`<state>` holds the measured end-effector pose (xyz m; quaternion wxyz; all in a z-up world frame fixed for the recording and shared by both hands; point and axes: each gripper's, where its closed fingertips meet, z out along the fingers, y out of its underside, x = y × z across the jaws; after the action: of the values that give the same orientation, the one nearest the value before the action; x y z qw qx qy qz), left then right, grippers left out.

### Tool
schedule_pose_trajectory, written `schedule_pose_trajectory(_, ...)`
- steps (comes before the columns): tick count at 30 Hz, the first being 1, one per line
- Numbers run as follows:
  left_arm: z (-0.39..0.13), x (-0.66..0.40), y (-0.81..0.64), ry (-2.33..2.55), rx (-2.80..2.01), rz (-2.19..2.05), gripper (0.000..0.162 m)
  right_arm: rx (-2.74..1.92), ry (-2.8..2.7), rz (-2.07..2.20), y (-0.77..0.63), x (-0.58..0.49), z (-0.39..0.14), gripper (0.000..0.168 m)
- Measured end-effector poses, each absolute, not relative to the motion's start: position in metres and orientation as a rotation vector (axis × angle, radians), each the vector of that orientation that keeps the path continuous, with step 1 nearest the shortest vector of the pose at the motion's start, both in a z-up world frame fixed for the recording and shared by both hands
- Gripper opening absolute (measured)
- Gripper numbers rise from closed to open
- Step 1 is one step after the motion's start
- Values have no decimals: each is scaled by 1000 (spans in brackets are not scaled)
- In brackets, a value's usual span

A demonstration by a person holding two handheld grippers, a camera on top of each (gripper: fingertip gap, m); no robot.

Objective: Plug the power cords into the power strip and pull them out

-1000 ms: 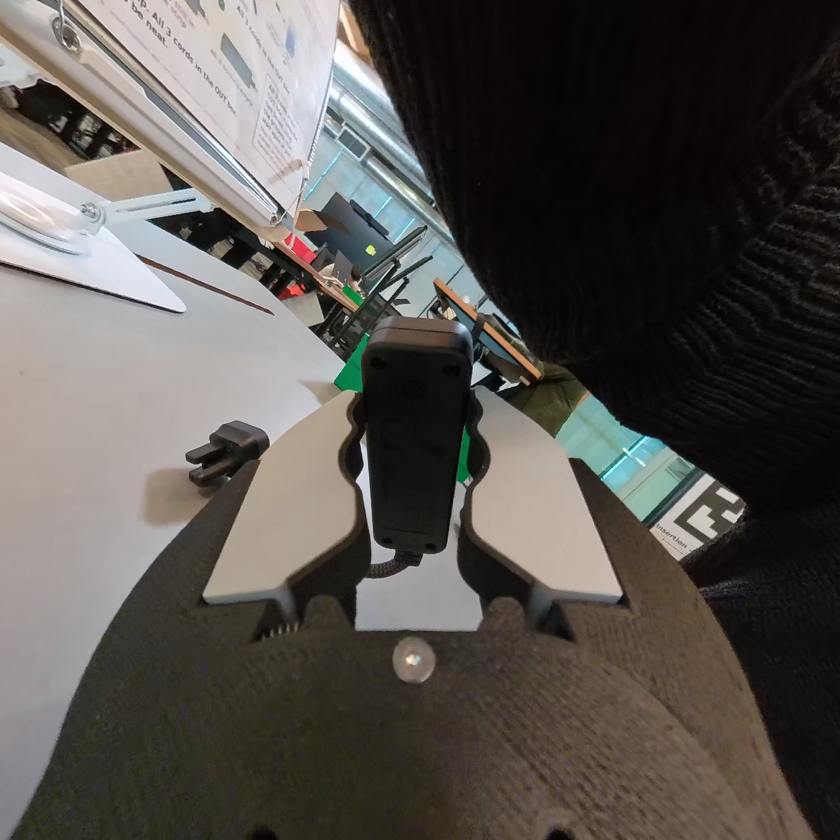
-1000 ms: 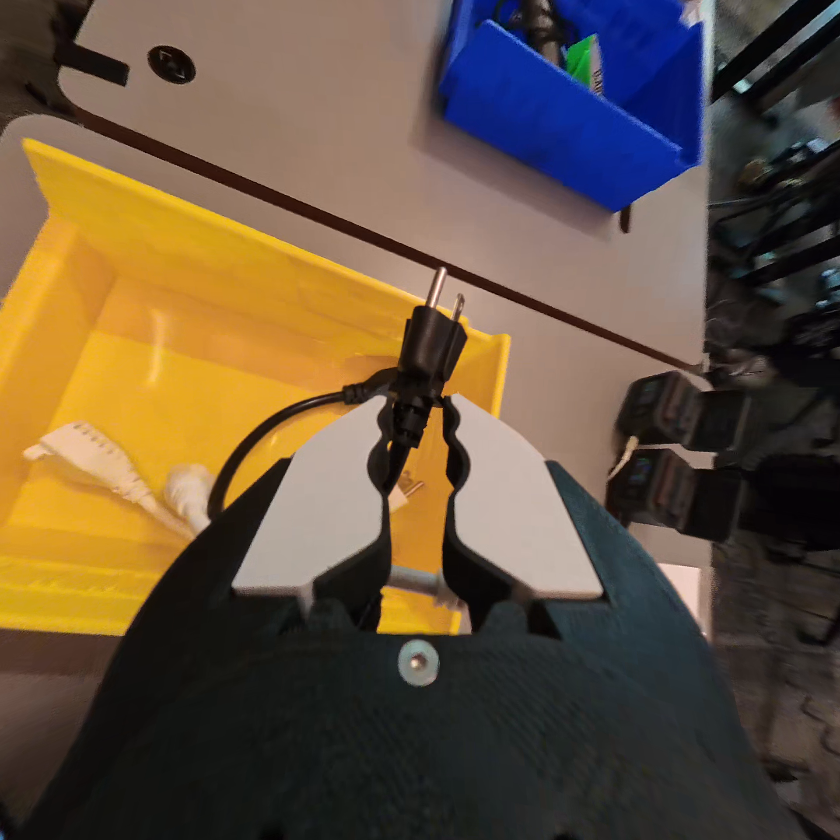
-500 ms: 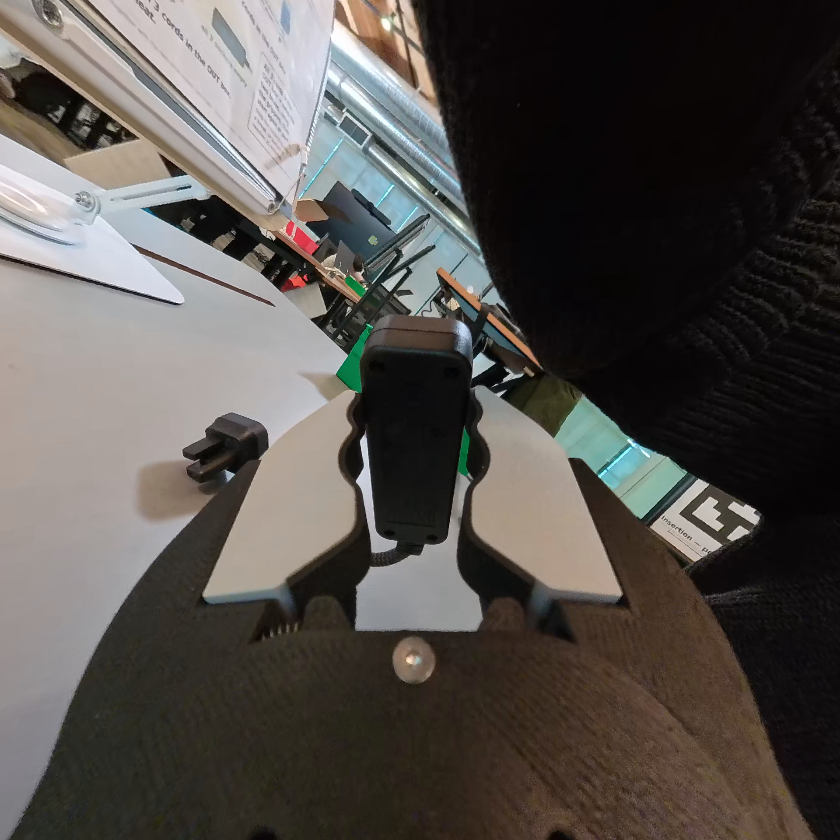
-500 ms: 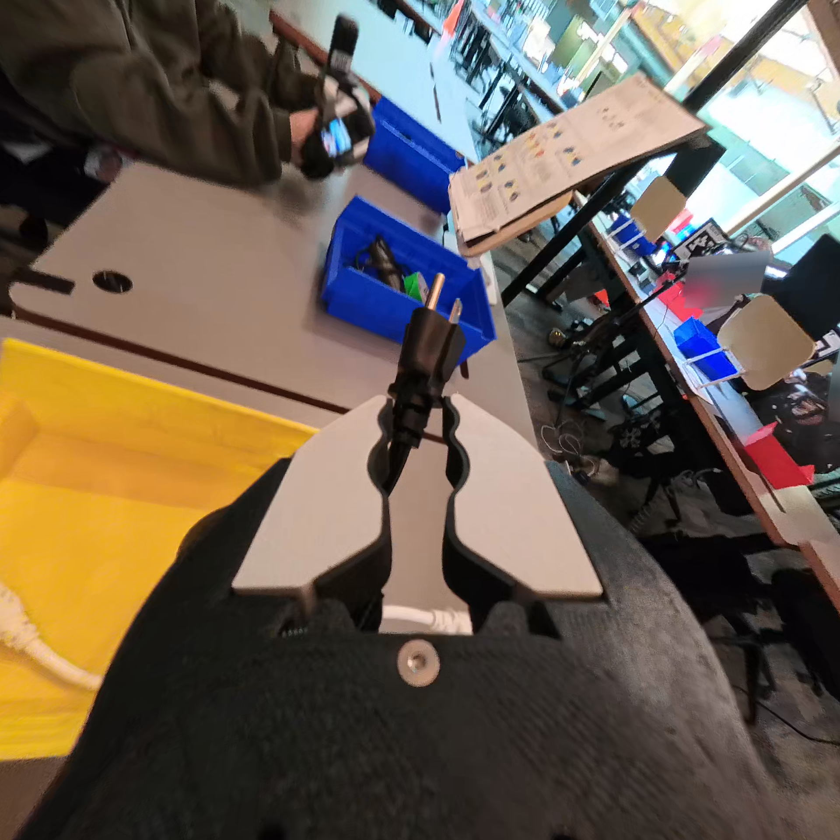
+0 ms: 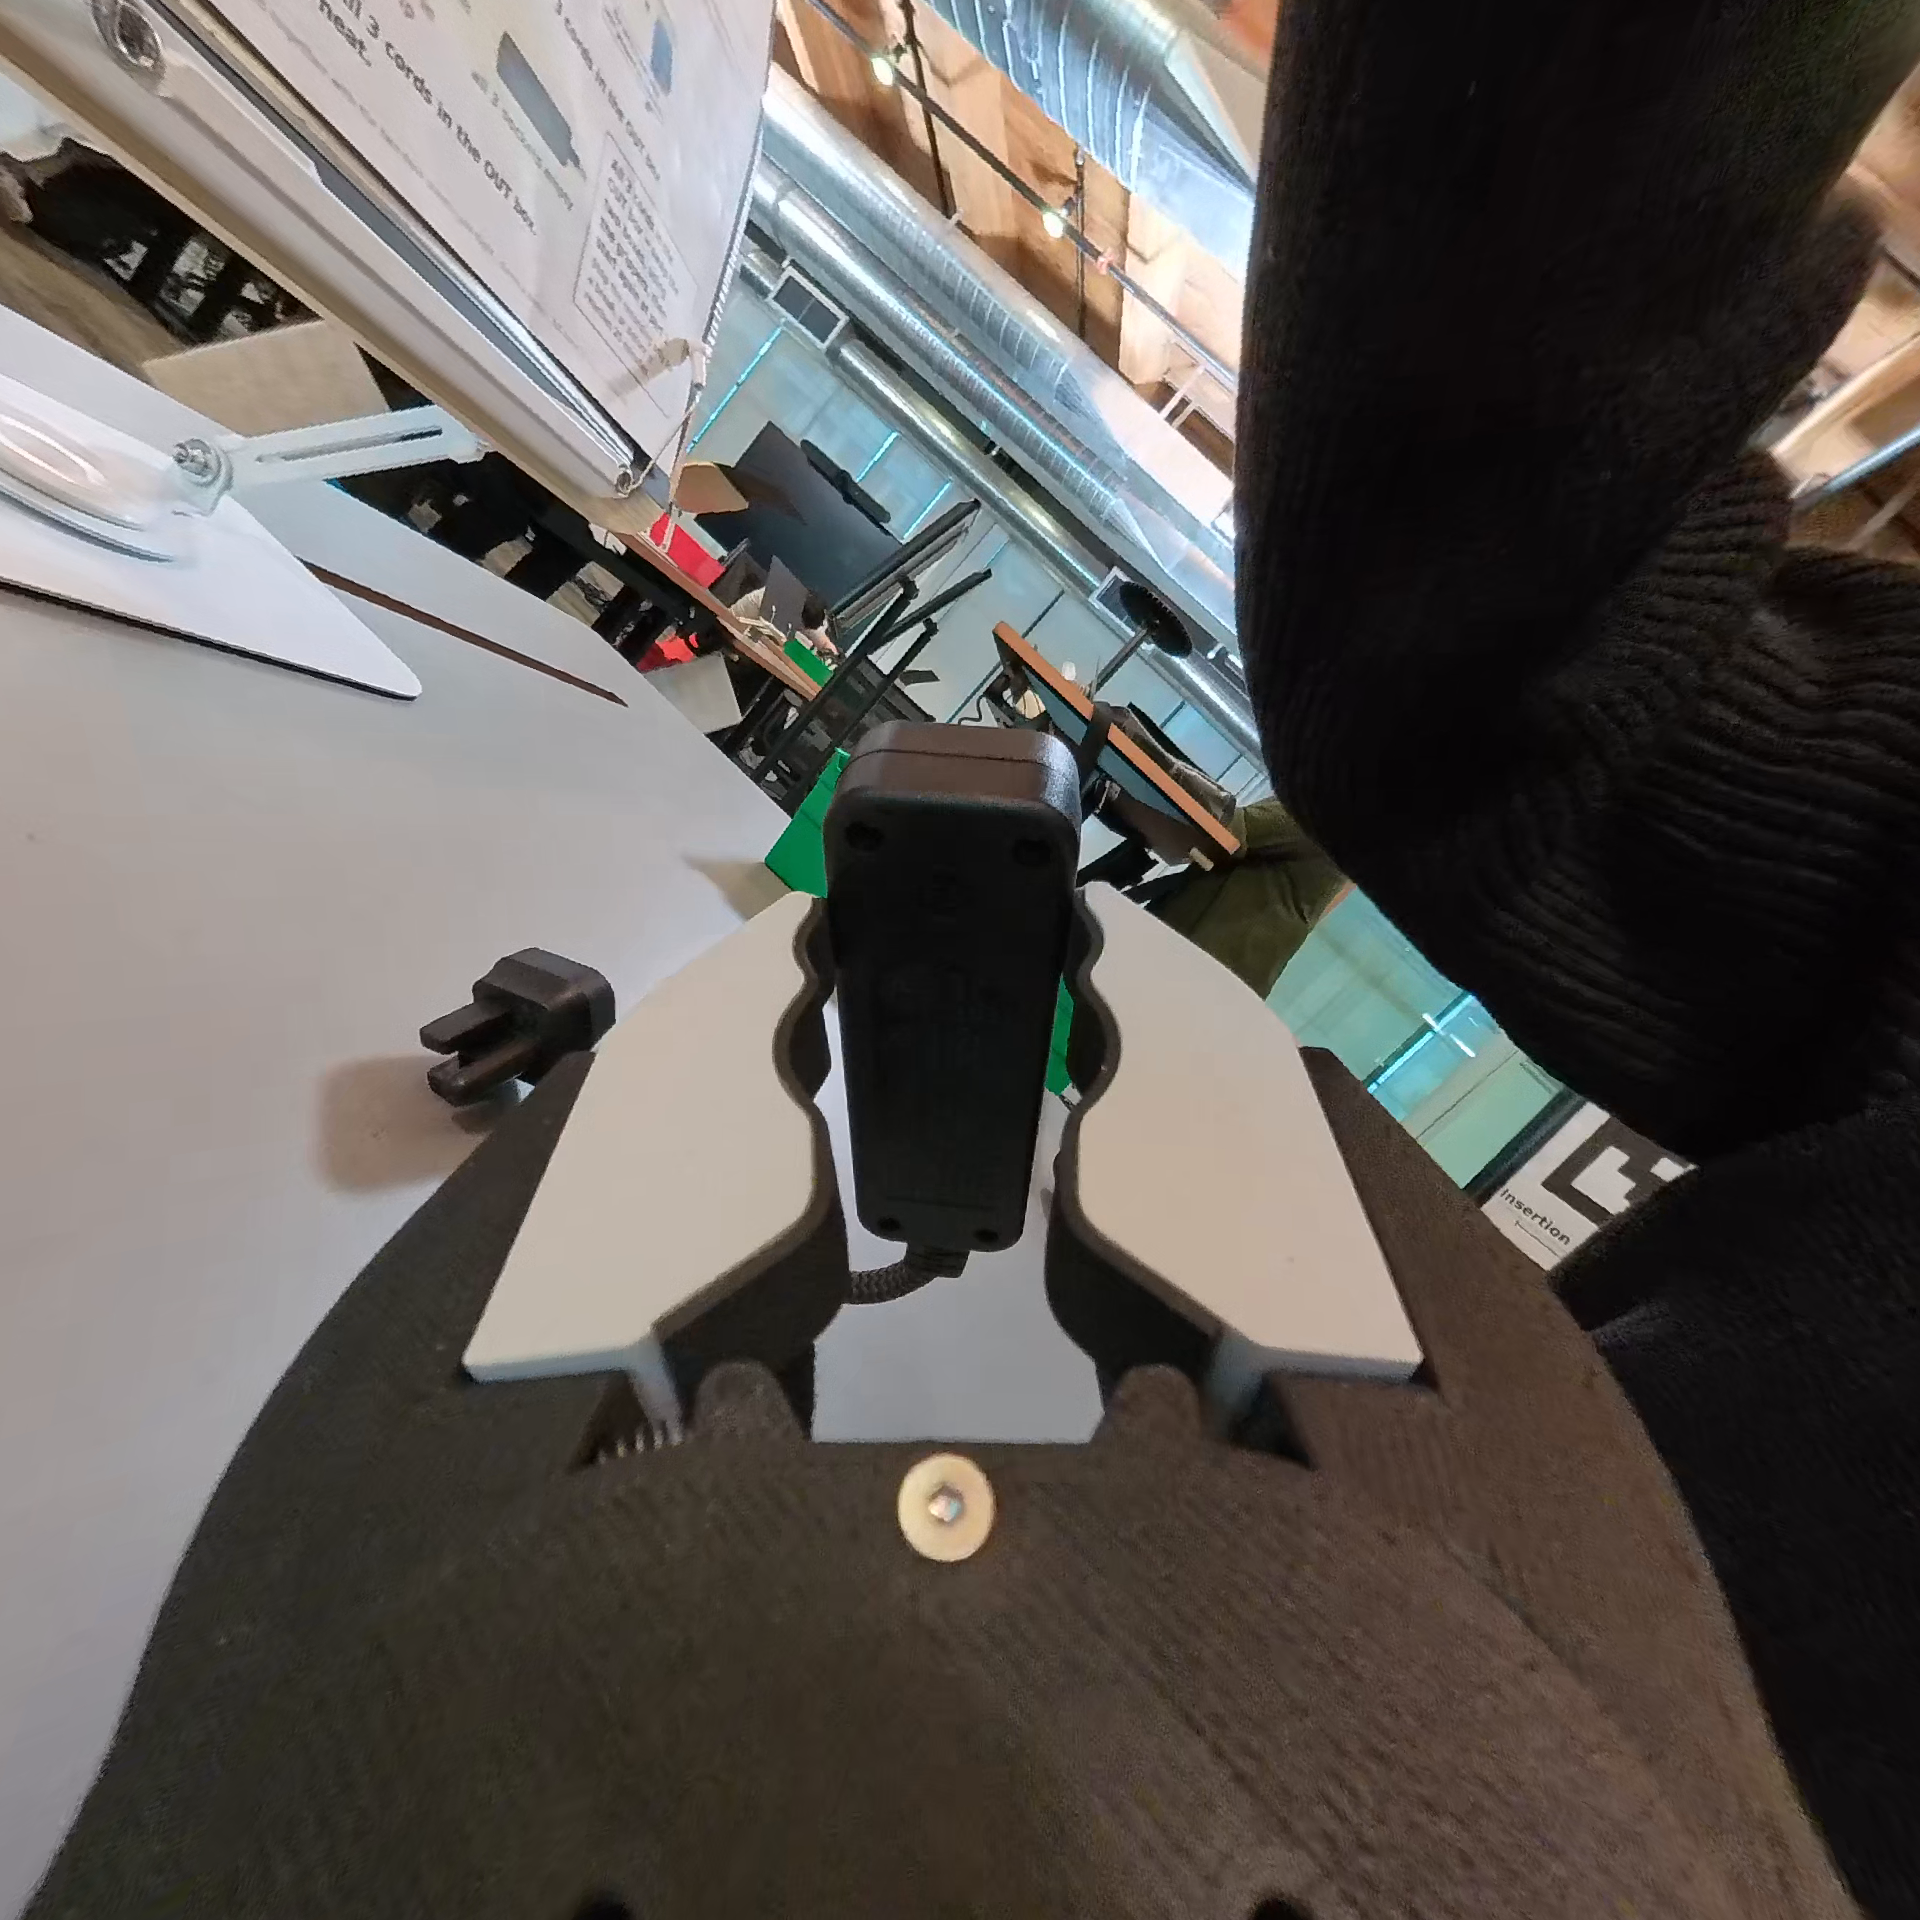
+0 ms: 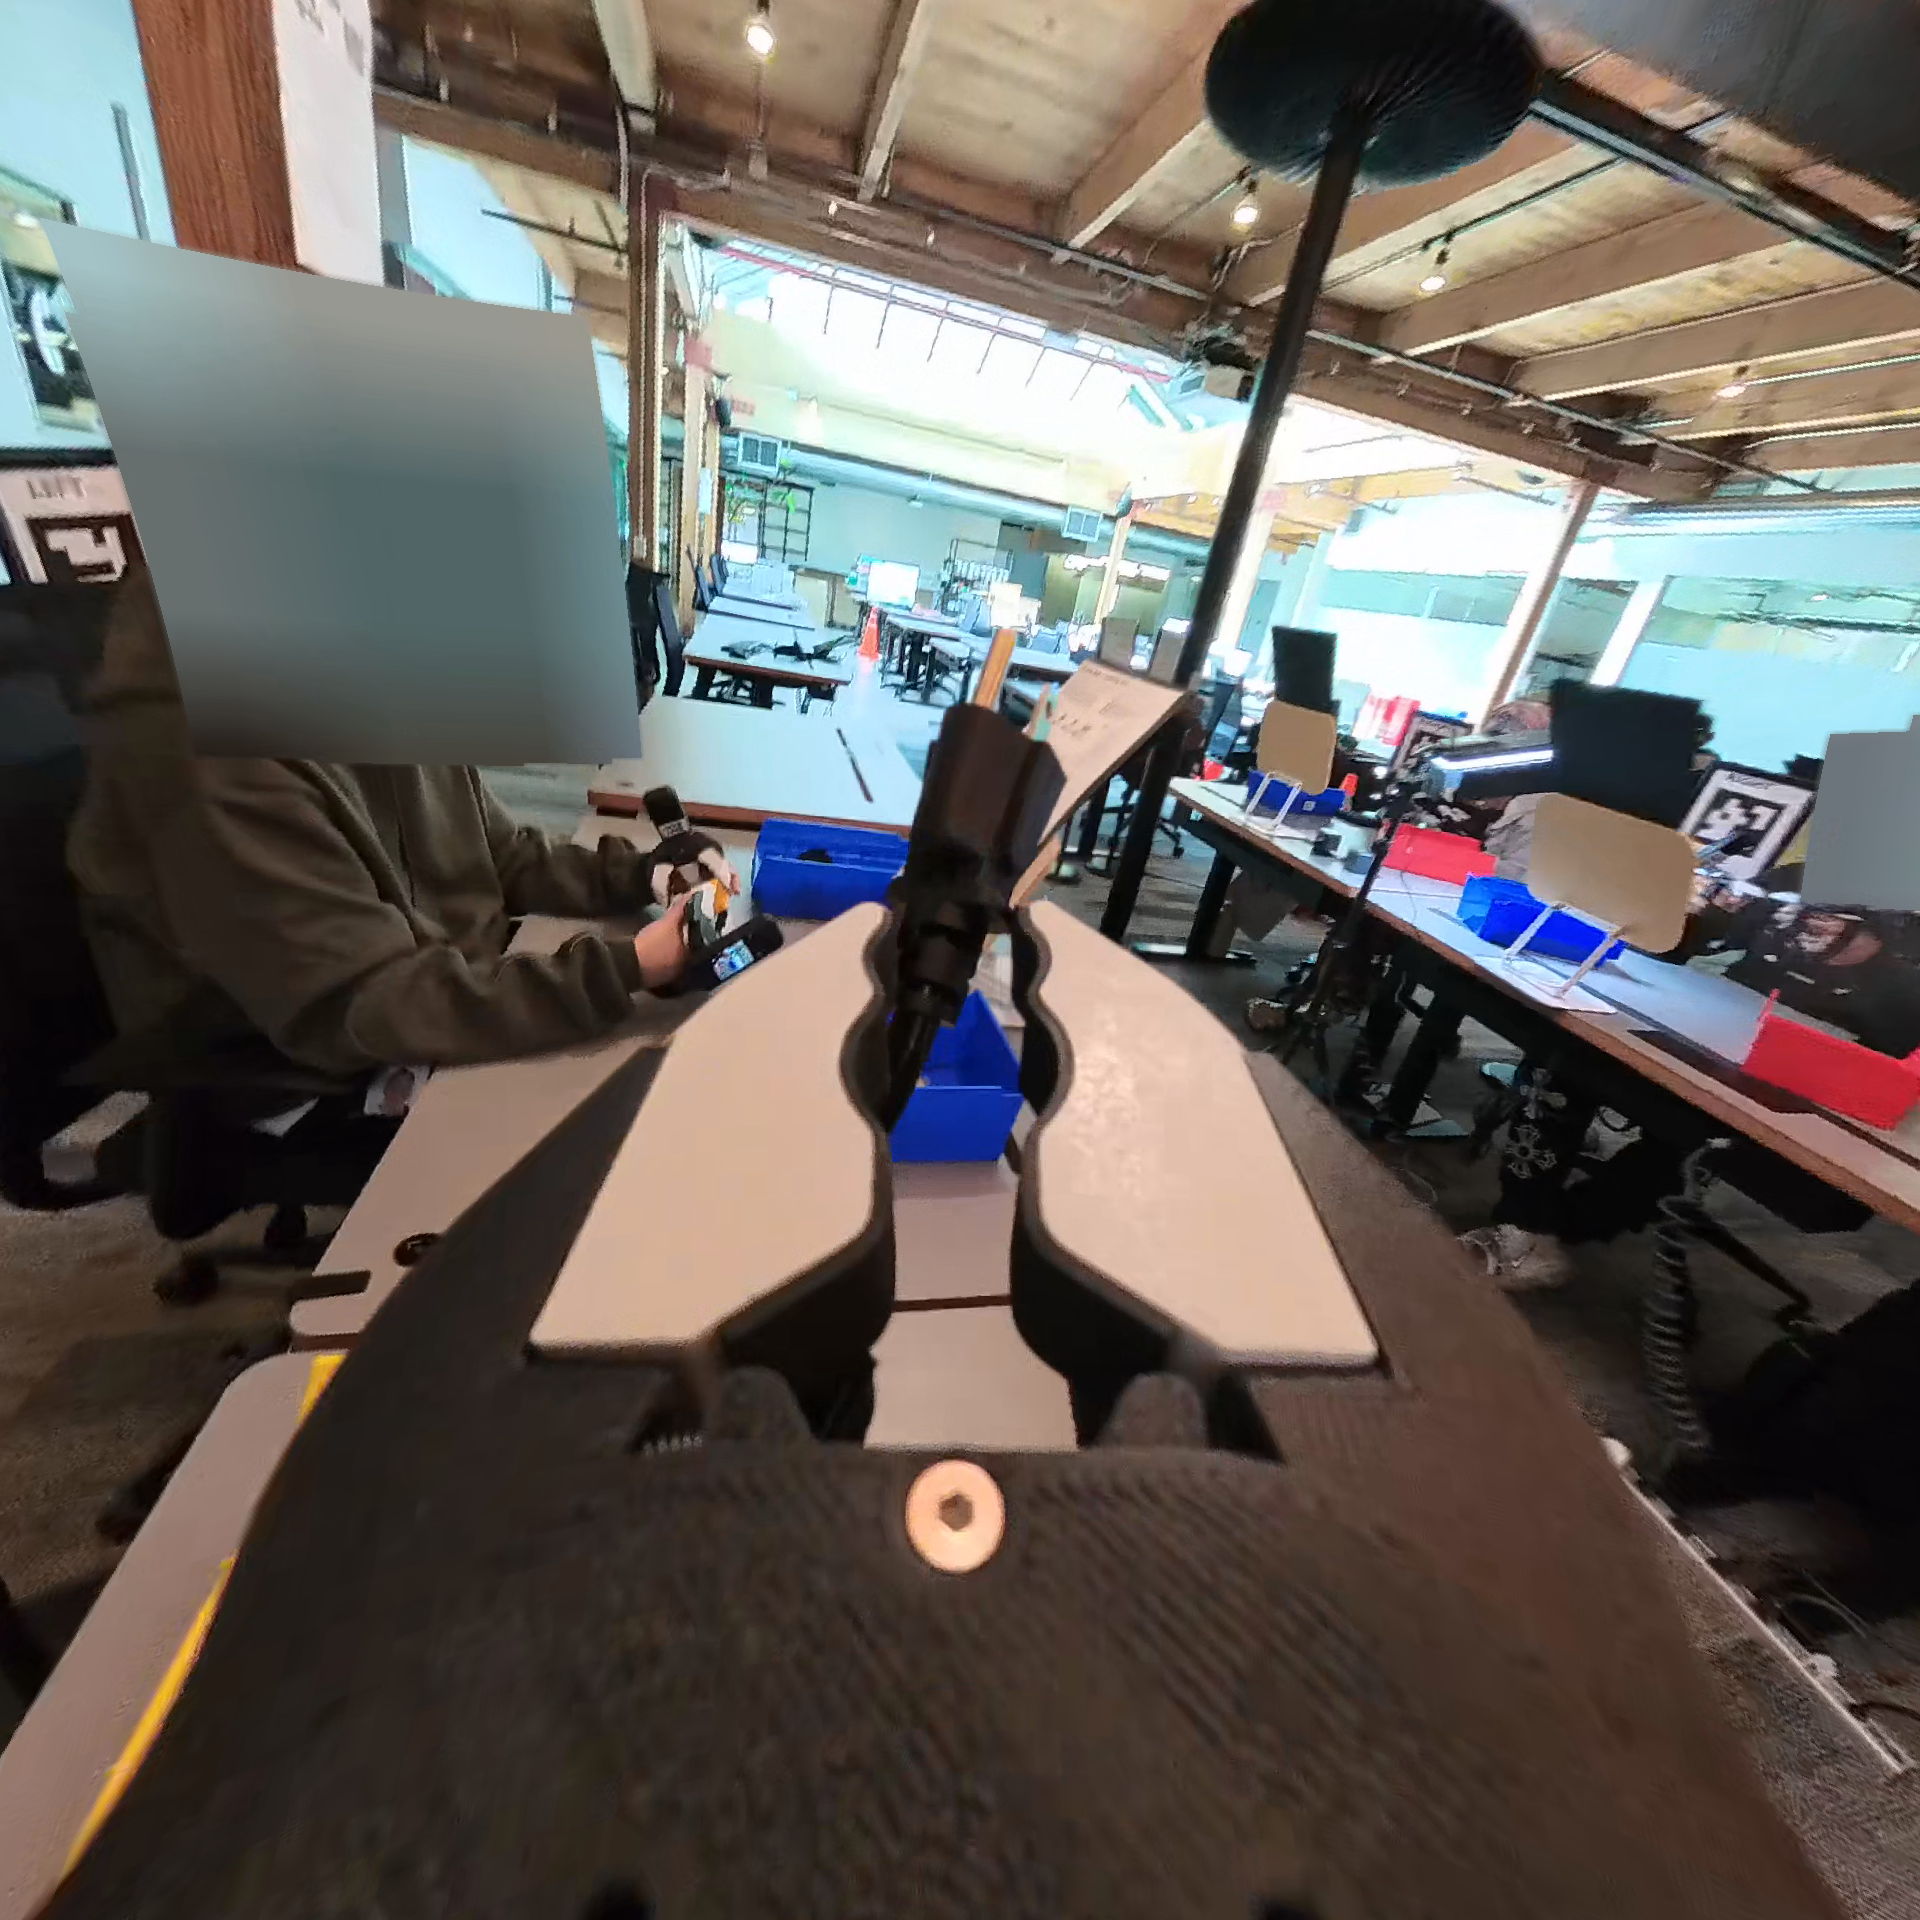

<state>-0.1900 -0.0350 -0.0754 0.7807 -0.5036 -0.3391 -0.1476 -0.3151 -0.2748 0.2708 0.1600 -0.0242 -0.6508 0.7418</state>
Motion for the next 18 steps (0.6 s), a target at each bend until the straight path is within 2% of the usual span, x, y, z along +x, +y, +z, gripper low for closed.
schedule_pose_trajectory(9,-74,-191,-41,-741,-1057,-335,44,-225,-1696,2041,-92,-303,296,21)
schedule_pose_trajectory(14,-75,-192,-47,-751,-1032,-367,44,-293,-1658,1825,6,-277,270,21)
schedule_pose_trajectory(18,-72,-189,-52,-730,-993,-435,44,-357,-1683,1666,69,-259,220,21)
